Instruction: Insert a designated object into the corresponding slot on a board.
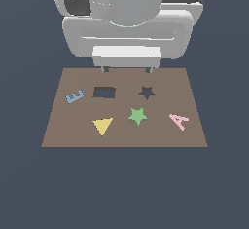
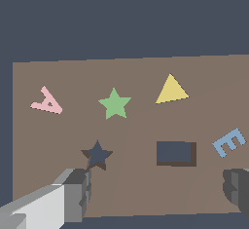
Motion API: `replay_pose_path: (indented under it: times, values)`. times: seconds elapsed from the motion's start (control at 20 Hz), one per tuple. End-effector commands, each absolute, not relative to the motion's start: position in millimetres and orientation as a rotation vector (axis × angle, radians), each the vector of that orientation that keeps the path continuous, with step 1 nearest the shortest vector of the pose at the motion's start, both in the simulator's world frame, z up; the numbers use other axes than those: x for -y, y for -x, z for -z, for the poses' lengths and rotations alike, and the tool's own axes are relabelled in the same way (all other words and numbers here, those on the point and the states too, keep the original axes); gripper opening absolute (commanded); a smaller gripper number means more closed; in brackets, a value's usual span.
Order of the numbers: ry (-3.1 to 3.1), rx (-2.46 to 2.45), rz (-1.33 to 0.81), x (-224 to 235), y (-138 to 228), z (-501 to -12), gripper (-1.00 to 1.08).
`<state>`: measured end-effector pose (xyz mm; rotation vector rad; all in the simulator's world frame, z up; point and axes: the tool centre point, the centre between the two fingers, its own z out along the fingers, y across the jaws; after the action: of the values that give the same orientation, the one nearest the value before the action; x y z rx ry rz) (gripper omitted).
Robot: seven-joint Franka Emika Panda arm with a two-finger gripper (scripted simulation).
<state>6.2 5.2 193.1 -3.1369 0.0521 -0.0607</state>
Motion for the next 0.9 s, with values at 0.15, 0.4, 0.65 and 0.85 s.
replay_pose_path:
  times: [0.15,0.4,0.65,0.85]
  values:
    - [3.137,-0.058,0.060,-6.0,-7.0,-190.7,1.00]
    - [3.137,-0.095,0.054,-10.6,-11.7,-176.3,1.00]
    - [3.135,-0.163,0.043,-18.7,-20.7,-149.7,1.00]
    - [3.132,-0.238,0.031,-26.9,-30.9,-120.6,1.00]
